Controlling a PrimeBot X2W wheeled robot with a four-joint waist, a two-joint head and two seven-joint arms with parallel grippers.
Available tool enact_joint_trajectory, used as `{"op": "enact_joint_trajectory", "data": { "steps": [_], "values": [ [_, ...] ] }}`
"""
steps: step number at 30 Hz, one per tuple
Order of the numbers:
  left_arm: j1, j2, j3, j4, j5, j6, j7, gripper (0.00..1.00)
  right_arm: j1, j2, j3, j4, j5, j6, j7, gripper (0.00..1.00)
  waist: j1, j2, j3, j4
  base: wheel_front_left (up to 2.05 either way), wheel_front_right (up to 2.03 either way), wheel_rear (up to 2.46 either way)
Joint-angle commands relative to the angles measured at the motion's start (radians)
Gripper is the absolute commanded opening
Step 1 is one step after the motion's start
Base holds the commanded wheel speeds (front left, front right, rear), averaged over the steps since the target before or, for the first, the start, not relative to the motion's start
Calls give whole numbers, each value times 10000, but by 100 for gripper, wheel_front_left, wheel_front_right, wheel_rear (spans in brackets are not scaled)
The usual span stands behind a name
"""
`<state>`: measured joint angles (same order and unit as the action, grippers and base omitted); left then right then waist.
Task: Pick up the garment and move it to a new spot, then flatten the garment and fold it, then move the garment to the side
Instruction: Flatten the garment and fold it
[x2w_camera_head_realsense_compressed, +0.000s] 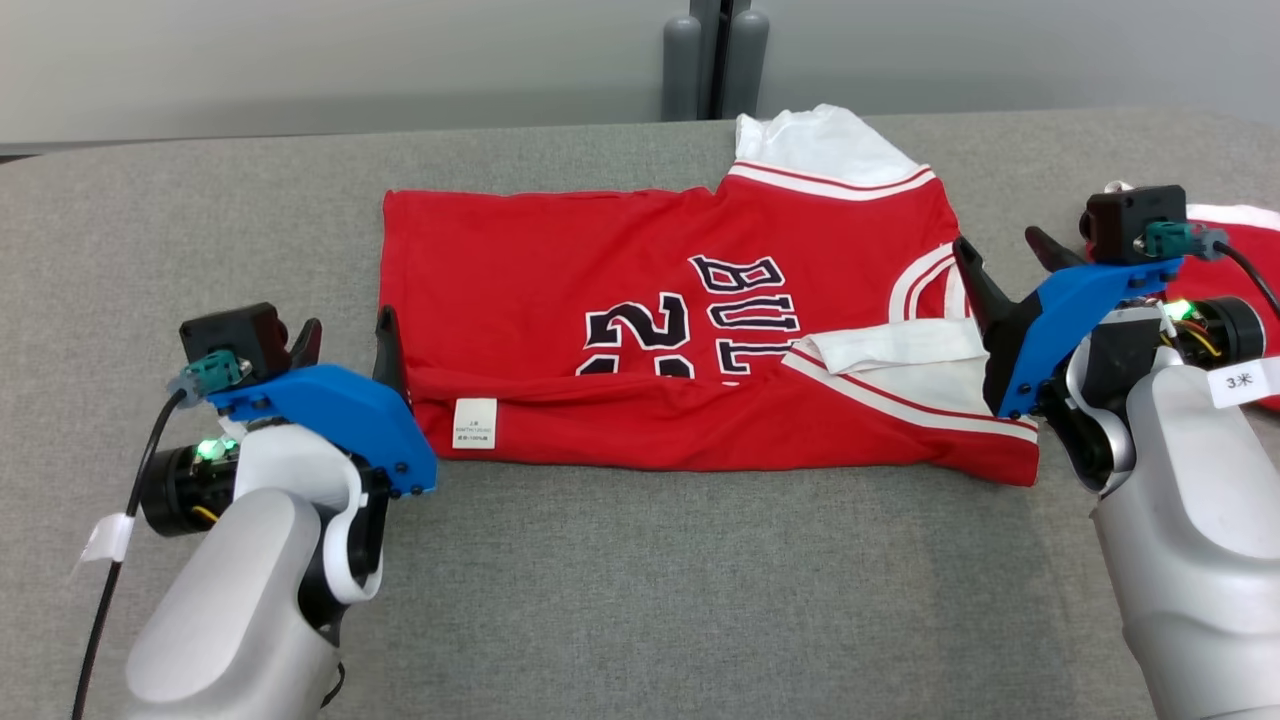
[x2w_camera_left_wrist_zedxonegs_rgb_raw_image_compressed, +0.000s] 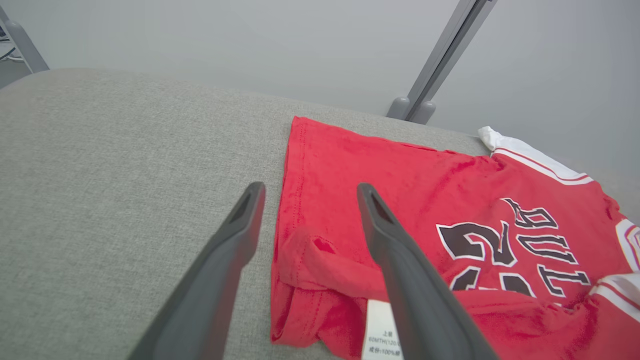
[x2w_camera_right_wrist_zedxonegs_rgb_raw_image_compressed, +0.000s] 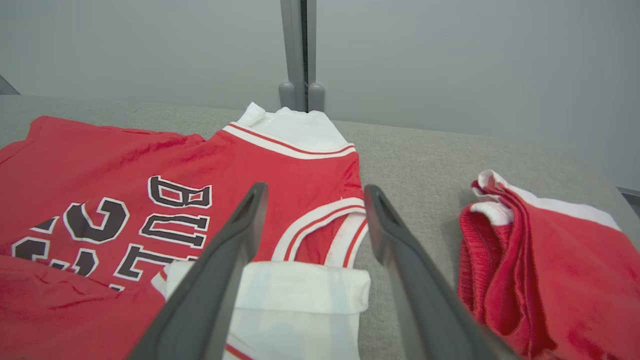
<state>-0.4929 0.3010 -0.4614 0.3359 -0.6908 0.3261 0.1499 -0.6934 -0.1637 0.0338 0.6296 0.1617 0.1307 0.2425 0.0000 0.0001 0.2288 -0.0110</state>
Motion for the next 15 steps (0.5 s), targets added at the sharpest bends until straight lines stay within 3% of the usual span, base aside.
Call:
{"op": "enact_joint_trajectory", "data": {
  "steps": [1,8,15],
  "values": [
    [234,156,-4,-161,59,-13,91,100,131,-89,54,-170,101,1,-136,100,0,-1,-81,-22,0,0,0],
    [1247,631,-63,-916,-108,282,556,100,1313,-265,217,-1251,371,1,-497,100,0,-1,-260,-61,0,0,0],
    [1966,620,-74,-1073,-423,447,867,100,2759,-67,-6,-2690,311,1,-510,100,0,-1,-231,-197,0,0,0]
  ]
}}
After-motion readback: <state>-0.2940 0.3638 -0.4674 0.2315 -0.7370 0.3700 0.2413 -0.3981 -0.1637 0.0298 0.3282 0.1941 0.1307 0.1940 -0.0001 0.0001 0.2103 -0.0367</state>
